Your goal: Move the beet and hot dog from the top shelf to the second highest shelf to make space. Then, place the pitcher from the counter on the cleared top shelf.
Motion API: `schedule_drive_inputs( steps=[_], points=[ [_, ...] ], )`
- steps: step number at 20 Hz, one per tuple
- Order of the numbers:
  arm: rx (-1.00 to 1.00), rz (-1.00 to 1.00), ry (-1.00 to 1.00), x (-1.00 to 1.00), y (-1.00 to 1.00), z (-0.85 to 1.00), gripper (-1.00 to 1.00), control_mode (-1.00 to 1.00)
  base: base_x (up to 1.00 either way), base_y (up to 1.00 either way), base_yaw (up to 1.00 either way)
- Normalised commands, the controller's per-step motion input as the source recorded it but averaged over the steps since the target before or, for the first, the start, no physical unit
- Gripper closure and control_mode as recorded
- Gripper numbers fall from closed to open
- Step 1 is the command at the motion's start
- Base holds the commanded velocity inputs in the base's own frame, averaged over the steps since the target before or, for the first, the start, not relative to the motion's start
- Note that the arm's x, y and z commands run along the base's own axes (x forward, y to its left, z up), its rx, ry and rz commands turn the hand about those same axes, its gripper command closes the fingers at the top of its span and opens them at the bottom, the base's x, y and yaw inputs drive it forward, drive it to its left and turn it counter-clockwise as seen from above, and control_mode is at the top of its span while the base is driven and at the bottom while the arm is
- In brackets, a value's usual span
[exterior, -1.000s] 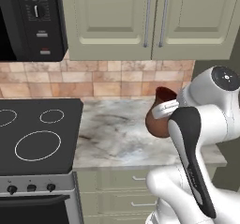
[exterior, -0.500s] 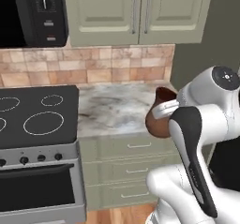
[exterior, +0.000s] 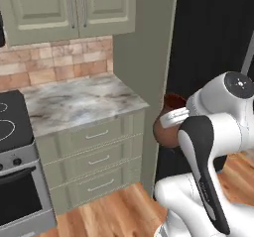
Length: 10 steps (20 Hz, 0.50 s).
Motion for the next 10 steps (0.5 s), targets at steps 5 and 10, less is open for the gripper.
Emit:
schedule_drive_inputs(
  steps=[5,10],
  points=[
    [0.0,0.0,0.0,0.0,0.0,0.0,1.0,1.0,-0.19,-0.11,-0.56],
    [0.0,0.0,0.0,0.0,0.0,0.0,1.0,1.0,0.0,-0.39,-0.44]
  ],
)
